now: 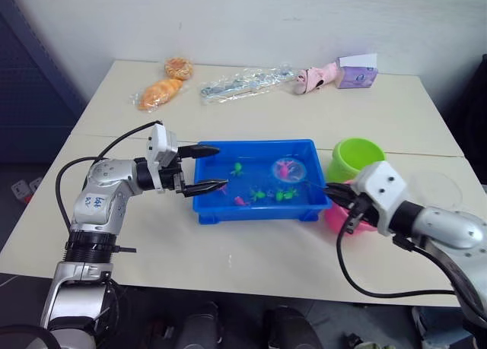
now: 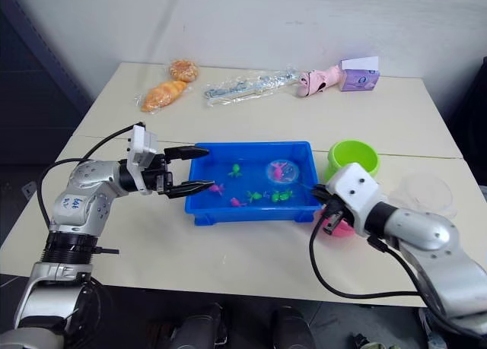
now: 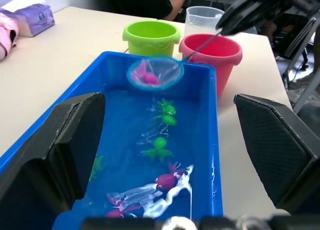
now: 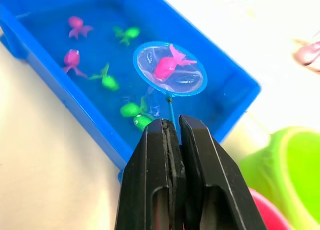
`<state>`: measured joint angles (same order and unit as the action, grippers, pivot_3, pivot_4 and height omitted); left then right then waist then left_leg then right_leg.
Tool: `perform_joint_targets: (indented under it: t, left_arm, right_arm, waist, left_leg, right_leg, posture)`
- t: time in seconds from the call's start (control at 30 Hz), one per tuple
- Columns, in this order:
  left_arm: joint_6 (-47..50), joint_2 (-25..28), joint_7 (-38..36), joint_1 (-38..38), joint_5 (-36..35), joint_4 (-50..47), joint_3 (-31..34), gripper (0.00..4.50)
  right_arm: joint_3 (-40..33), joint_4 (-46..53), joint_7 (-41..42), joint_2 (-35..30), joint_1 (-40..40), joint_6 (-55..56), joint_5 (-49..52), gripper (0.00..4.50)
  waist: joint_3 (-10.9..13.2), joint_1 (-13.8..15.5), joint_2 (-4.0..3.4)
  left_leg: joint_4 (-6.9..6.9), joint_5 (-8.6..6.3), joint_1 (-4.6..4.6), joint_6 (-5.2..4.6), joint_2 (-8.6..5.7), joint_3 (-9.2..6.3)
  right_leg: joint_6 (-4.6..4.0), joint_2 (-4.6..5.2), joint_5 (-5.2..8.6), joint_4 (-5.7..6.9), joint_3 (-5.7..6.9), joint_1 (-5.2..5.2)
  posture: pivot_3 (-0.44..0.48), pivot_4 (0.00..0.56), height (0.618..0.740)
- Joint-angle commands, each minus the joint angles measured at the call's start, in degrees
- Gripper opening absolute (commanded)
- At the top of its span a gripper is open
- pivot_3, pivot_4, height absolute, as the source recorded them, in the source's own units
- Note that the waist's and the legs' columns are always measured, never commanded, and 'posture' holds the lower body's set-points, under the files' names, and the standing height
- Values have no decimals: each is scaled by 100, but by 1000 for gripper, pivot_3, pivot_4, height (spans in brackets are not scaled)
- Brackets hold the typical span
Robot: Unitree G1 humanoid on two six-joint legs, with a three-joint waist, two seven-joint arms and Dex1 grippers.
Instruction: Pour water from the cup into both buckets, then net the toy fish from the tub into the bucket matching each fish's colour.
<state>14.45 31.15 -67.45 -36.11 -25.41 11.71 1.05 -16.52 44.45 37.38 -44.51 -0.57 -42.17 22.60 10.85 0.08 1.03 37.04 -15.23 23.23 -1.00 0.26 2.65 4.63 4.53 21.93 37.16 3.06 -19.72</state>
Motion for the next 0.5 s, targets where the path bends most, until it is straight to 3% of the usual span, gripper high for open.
perform_joint_targets:
  t: [0.03, 0.3, 0.5]
  left_arm:
    - [-71, -67, -134, -183, -17, 0, -52, 4442]
    - [-108, -301, -398, -389, -3, 213, -248, 4442]
    - [-123, -451, -483, -451, 12, 284, -298, 4442]
  right_arm:
    - [-911, 536, 118, 120, 456, 136, 367, 0]
    - [-2643, 702, 530, 599, 2345, 1391, -120, 0]
    - [-2855, -47, 638, 848, 3121, 3406, -1261, 0]
  waist:
    - [0, -1, 0]
    - [0, 9, 0]
    - [0, -19, 0]
  left_leg:
    - [0, 0, 0, 0, -1, 0]
    - [-2, -1, -4, -3, -4, -1]
    - [-1, 0, -15, 1, -4, 4]
  right_leg:
    - [1, 1, 0, -2, 0, 1]
    - [5, -1, -3, -12, 0, 11]
    - [7, -5, -2, -8, -6, 14]
  posture:
    - [0, 150, 740]
    - [0, 150, 740]
    - [0, 150, 740]
